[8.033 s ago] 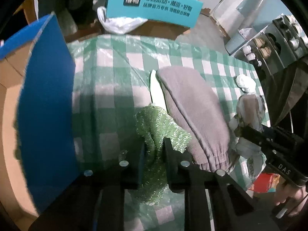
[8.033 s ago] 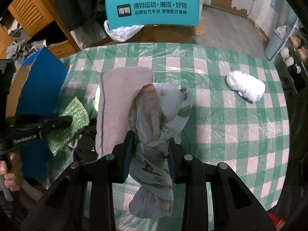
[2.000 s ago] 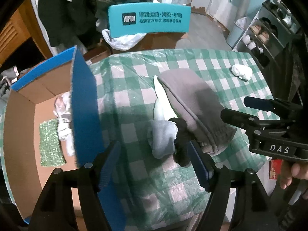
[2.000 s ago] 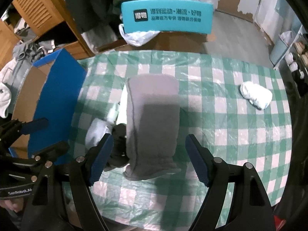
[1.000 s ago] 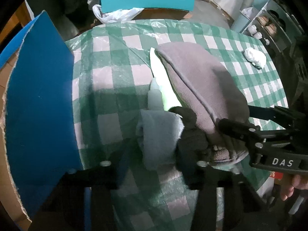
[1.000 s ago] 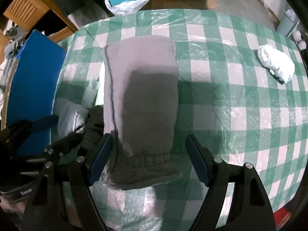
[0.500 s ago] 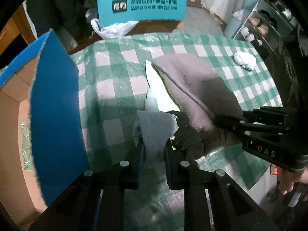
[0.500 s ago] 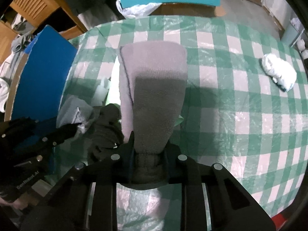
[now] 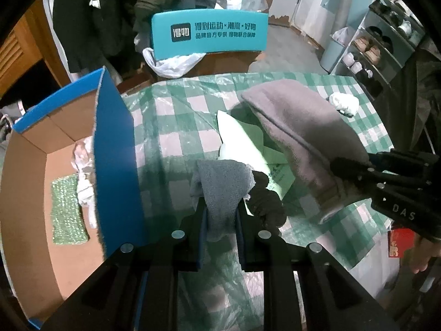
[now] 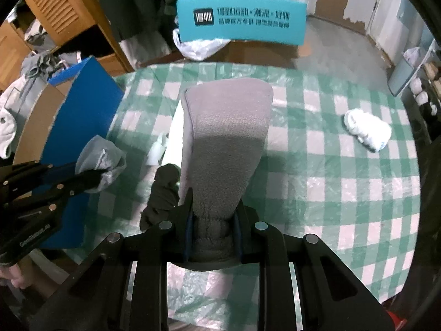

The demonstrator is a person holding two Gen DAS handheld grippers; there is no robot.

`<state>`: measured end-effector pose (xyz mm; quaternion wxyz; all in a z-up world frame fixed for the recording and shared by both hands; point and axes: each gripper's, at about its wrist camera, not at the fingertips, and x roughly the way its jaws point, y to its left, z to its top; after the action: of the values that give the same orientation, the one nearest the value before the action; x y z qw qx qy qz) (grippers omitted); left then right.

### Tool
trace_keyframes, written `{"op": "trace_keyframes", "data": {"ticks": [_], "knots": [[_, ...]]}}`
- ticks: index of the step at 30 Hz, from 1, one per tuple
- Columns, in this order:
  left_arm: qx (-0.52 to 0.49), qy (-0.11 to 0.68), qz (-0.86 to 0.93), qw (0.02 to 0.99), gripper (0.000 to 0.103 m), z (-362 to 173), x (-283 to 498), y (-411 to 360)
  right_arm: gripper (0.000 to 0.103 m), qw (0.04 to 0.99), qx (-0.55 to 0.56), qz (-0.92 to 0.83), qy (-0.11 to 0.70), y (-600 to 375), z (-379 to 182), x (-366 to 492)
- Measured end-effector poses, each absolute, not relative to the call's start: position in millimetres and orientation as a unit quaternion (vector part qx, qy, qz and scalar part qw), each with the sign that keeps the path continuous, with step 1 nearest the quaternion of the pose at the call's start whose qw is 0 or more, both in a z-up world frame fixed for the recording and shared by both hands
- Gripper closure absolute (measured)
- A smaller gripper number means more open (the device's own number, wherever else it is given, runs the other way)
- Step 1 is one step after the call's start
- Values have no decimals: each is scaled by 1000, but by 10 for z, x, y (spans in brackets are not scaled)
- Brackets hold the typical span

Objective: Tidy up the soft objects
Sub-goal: 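Lift the grey garment with the right tool while the left tool carries the sock toward the box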

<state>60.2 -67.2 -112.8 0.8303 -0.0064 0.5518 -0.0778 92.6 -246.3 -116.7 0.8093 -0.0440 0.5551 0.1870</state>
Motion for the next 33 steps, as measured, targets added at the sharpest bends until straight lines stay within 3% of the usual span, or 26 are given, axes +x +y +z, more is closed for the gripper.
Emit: {"op": "trace_keyframes", "data": {"ticks": [33], "knots": [[-16, 507, -62, 859, 85, -542, 283, -323, 82, 842, -50, 233, 484, -2150, -384, 622]]}}
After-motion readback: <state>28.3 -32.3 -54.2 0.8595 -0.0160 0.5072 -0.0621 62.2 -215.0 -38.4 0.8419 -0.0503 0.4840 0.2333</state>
